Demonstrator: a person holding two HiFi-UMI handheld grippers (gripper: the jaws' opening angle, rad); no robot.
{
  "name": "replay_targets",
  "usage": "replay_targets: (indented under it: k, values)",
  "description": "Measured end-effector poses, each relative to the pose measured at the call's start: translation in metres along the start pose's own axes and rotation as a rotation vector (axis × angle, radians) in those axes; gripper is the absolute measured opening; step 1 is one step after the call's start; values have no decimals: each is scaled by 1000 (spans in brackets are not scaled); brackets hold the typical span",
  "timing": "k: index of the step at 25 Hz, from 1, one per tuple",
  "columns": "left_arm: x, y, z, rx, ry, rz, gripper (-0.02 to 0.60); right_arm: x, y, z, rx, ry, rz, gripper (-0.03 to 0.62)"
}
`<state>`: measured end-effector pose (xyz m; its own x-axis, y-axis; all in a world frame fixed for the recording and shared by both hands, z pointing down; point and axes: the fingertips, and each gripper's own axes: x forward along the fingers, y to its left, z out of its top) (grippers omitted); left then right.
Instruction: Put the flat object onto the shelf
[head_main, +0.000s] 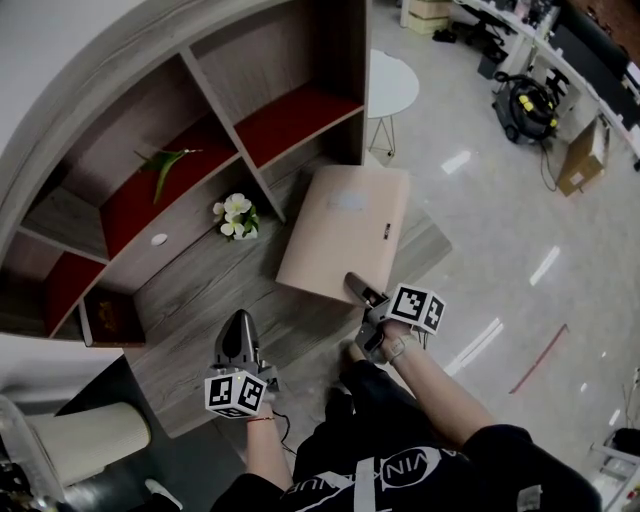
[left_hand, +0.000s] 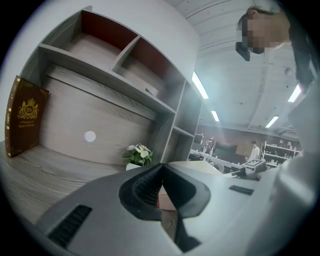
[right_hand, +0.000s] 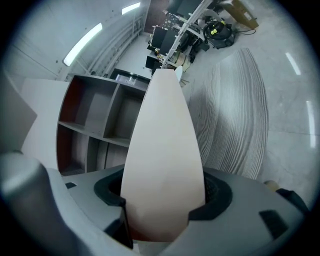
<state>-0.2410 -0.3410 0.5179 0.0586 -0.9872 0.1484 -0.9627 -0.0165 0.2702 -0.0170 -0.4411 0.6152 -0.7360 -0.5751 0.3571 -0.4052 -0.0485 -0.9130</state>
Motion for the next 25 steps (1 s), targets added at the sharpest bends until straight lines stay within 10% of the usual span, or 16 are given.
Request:
replay_targets:
  k: [9,25]
  values:
    - [-9,-1,-1,0,7,-1,5,-9,-32,4,-174,11,-230,433]
    - [-20,9,-1,-25,5,9,5,-18,-54,5,-204,17,-326,442]
